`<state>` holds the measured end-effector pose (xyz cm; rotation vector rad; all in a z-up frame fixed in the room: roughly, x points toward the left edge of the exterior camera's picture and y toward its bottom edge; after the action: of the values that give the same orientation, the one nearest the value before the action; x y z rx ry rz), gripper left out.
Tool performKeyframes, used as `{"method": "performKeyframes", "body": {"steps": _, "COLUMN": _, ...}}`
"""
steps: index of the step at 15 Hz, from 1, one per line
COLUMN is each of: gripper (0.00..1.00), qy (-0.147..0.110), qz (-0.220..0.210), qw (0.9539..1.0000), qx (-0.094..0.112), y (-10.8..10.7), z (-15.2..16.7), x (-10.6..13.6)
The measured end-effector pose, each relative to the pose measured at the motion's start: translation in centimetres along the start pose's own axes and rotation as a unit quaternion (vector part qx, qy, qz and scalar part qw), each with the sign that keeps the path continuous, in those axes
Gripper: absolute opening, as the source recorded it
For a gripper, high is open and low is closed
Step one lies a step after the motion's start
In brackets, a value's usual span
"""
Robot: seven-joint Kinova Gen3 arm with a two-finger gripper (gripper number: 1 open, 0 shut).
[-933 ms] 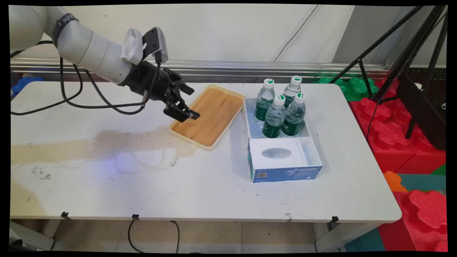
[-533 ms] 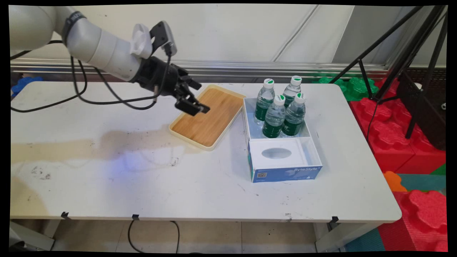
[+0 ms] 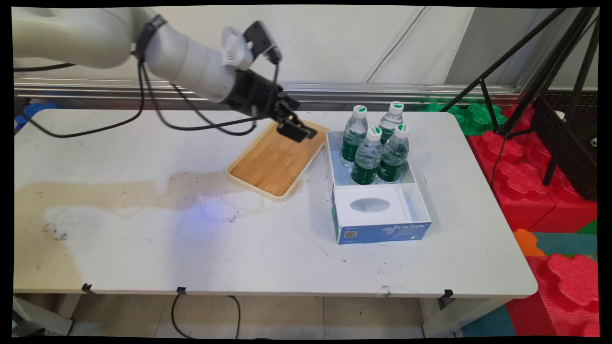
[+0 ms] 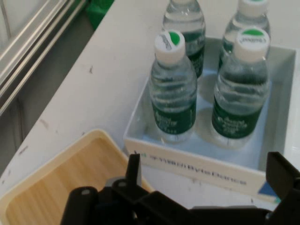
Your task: Pick up the green bottle from the white box
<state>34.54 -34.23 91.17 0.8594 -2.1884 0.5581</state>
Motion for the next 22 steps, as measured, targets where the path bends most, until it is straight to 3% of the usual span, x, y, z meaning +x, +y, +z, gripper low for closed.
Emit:
{"method": "performKeyframes", "body": {"steps": 11, "gripper": 1.0, "qy": -0.004, "qz": -0.004, "qw": 0.9996, "qx": 0.027, "y": -0.6, "z": 10.5, "x": 4.6}}
{"method": "performKeyframes", "body": {"steps": 22, "gripper": 1.0, "qy": -0.027, "qz": 0.021, "qw": 0.9994, "qx": 0.006, "y": -1.3, "z": 17.9, "x": 6.0}}
